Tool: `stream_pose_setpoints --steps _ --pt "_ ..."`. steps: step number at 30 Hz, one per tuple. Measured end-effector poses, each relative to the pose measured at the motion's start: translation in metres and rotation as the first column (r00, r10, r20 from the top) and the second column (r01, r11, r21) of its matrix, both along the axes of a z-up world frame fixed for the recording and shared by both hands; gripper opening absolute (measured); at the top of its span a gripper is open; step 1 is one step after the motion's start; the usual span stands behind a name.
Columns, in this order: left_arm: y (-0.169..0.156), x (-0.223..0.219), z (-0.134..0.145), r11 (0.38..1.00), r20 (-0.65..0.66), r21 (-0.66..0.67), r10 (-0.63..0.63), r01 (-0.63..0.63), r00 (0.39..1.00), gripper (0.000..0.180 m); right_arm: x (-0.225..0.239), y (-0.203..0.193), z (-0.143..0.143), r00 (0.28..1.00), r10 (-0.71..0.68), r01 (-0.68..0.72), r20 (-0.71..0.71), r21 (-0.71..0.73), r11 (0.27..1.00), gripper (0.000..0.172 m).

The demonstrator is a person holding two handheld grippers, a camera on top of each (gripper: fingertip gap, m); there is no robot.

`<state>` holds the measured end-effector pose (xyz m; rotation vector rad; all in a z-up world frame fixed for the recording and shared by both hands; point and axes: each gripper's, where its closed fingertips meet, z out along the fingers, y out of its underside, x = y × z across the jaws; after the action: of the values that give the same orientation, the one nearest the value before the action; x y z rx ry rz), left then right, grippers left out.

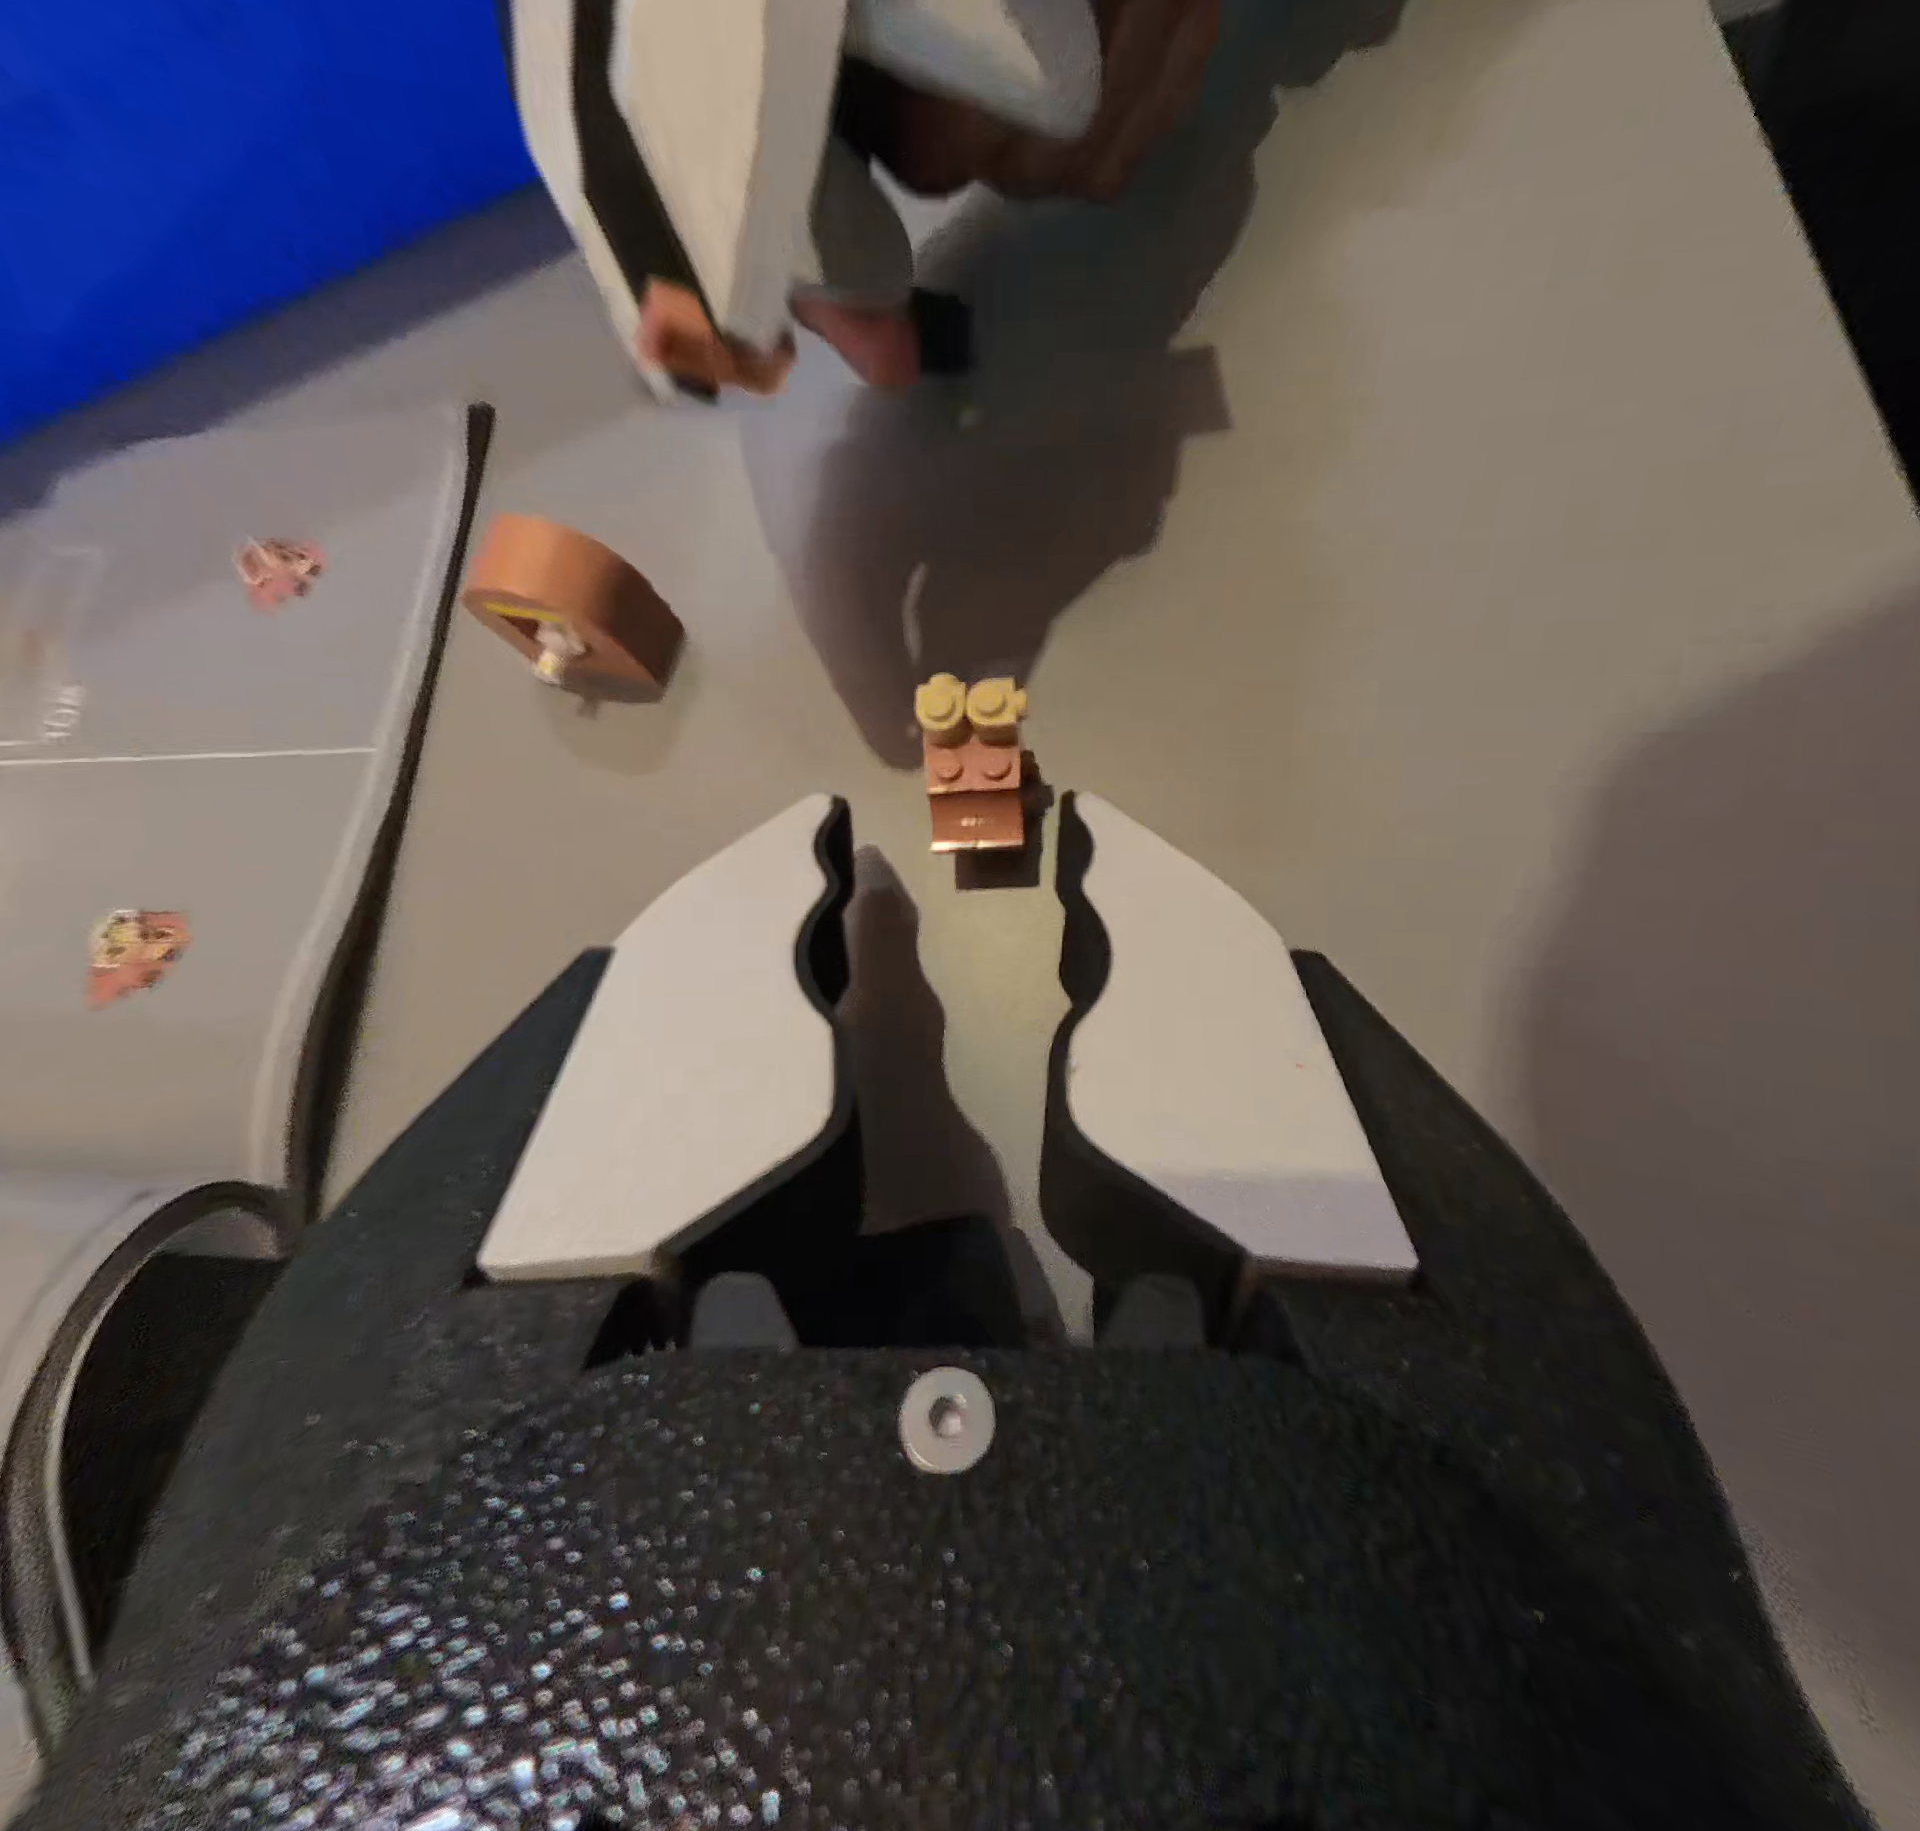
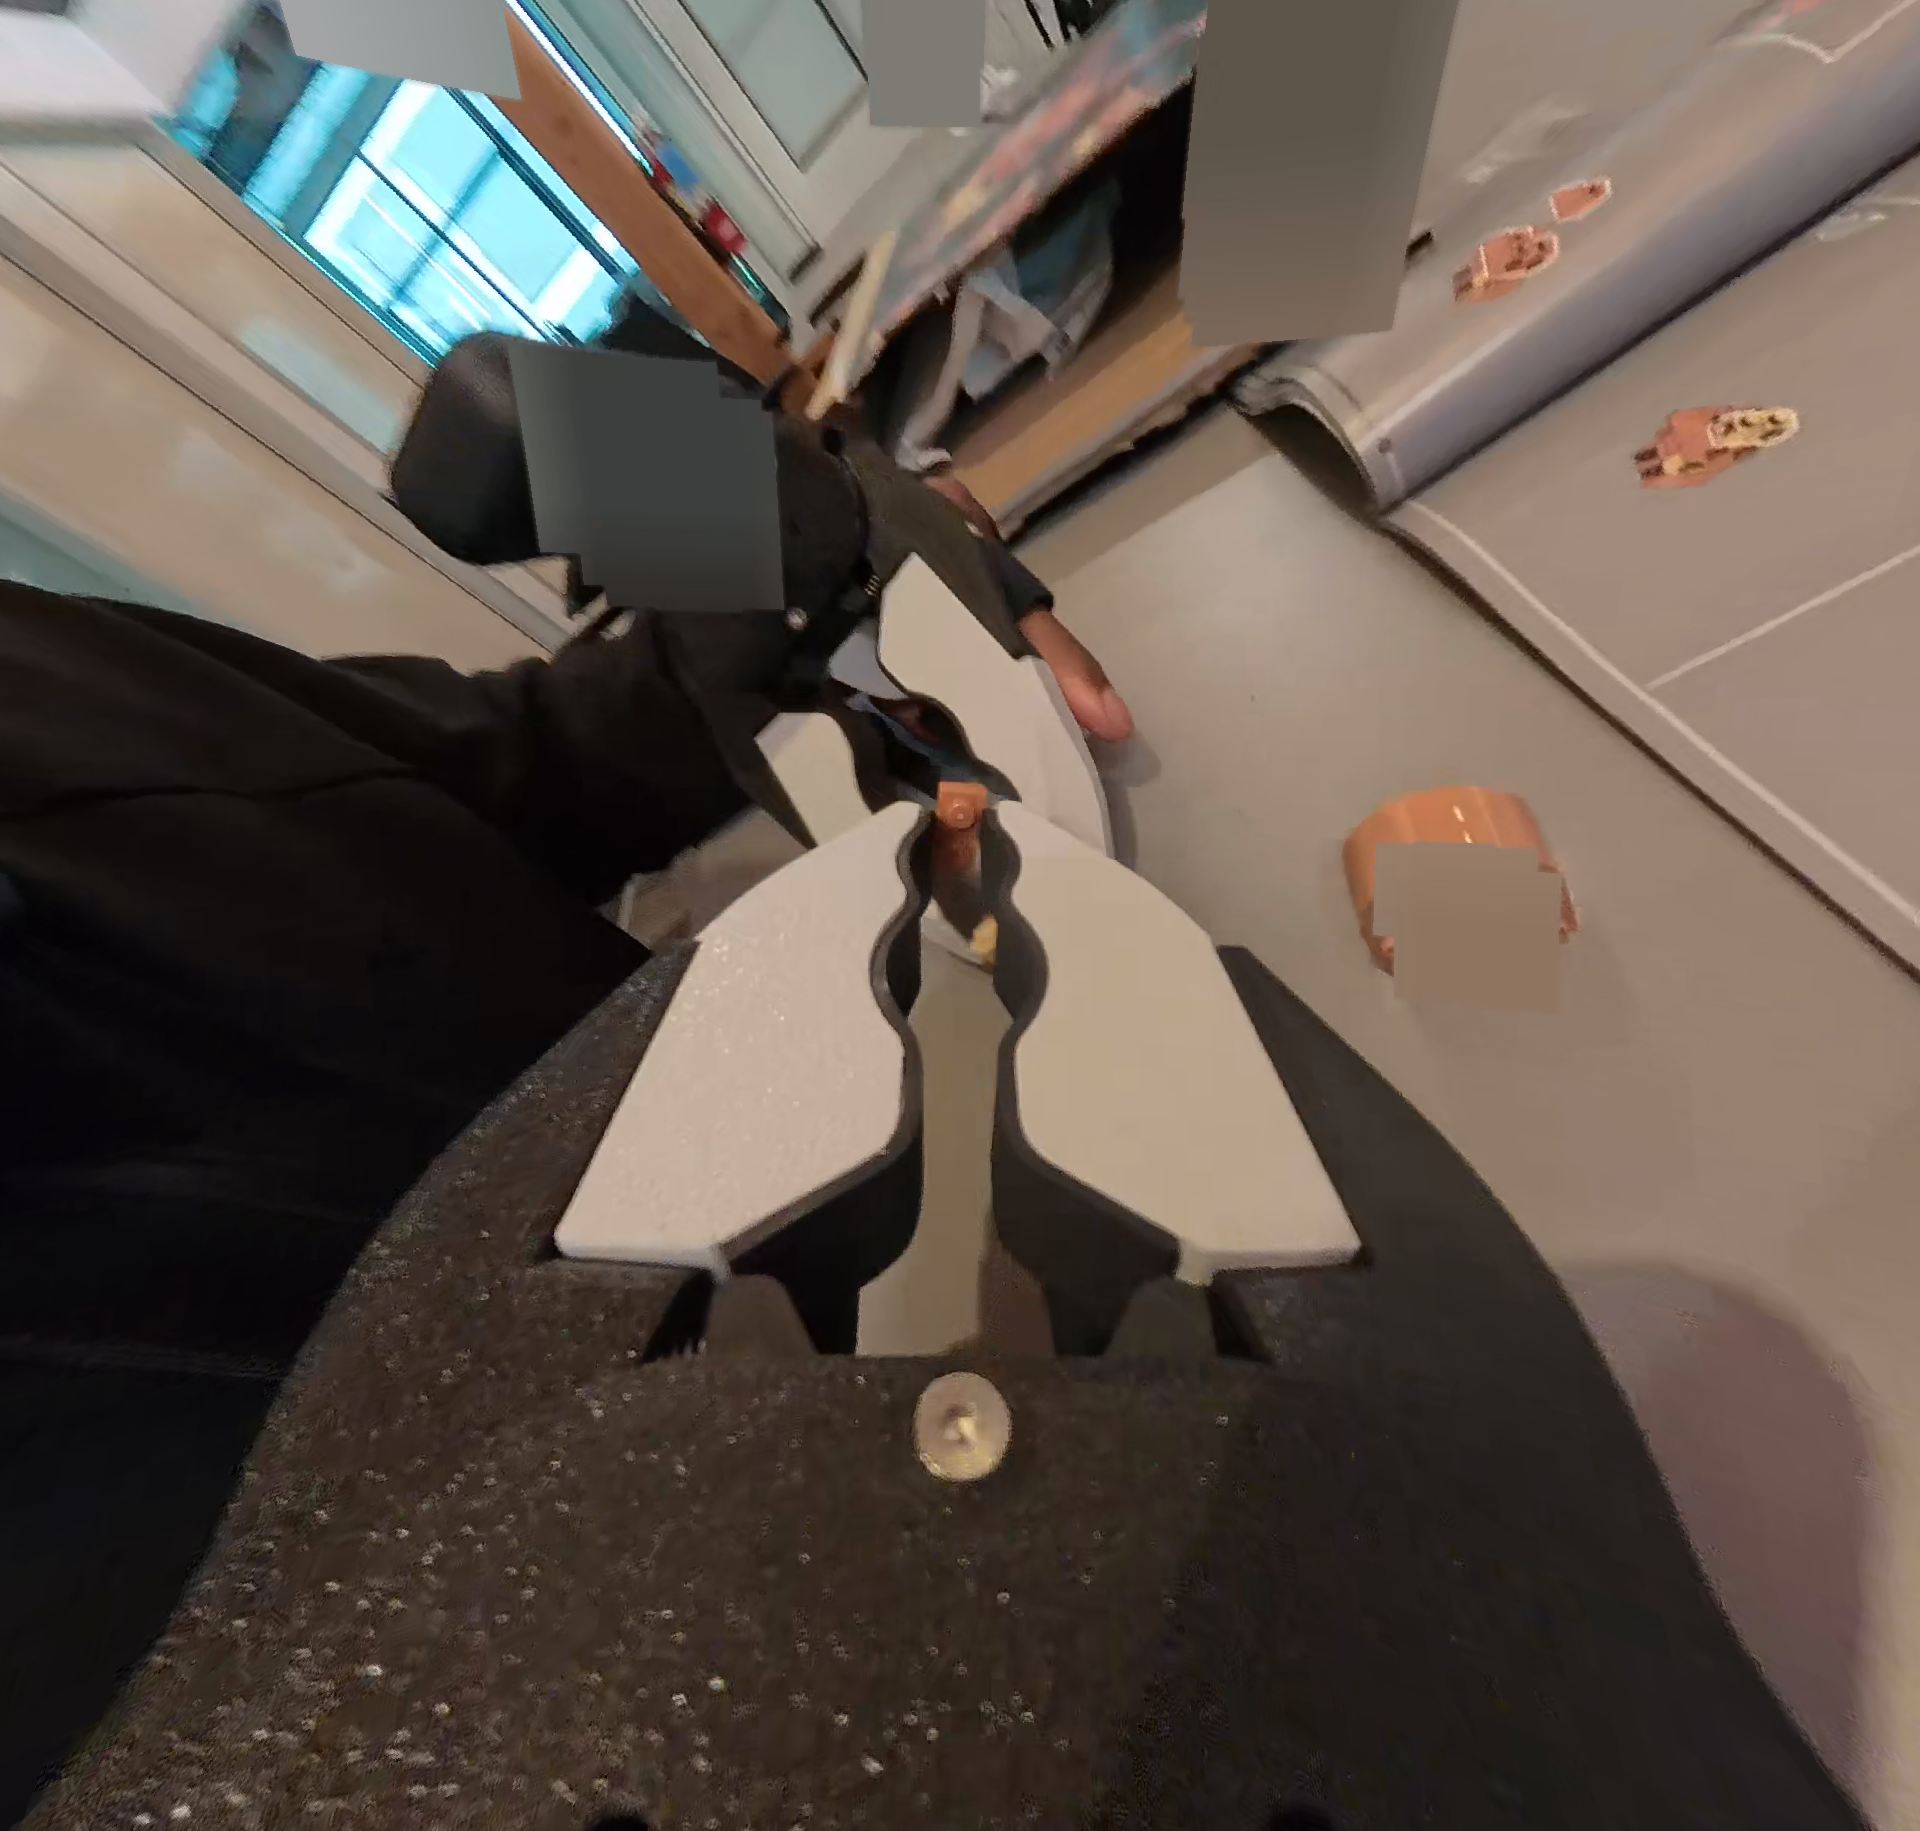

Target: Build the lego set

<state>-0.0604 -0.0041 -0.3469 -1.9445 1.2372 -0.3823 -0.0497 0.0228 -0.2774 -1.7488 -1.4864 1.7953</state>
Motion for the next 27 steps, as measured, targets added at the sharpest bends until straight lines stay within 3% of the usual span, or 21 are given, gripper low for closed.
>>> stream_pose_setpoints --steps 7,15,19,27 --pt "0.004 0.014 -0.001 1.0 0.0 -0.011 0.014 -0.014 1.0 0.017 0.002 -0.01 -0.031 0.986 0.014 -0.043 0.167 0.168 0.985 0.008" --pt "0.028 0.009 0.001 0.96 -0.028 0.071 0.273 -0.27 0.962 0.017 0.007 -0.001 -0.04 0.952 -0.107 -0.011 0.288 0.381 0.925 0.008" --pt "0.032 0.006 0.002 0.944 -0.035 0.098 0.32 -0.316 0.947 0.017 0.004 0.001 -0.041 0.931 -0.13 -0.008 0.342 0.375 0.927 0.008" --pt "0.03 0.008 0.001 0.952 -0.025 0.066 0.301 -0.299 0.953 0.017 -0.003 0.006 -0.042 0.894 -0.147 0.01 0.424 0.307 0.952 0.008"
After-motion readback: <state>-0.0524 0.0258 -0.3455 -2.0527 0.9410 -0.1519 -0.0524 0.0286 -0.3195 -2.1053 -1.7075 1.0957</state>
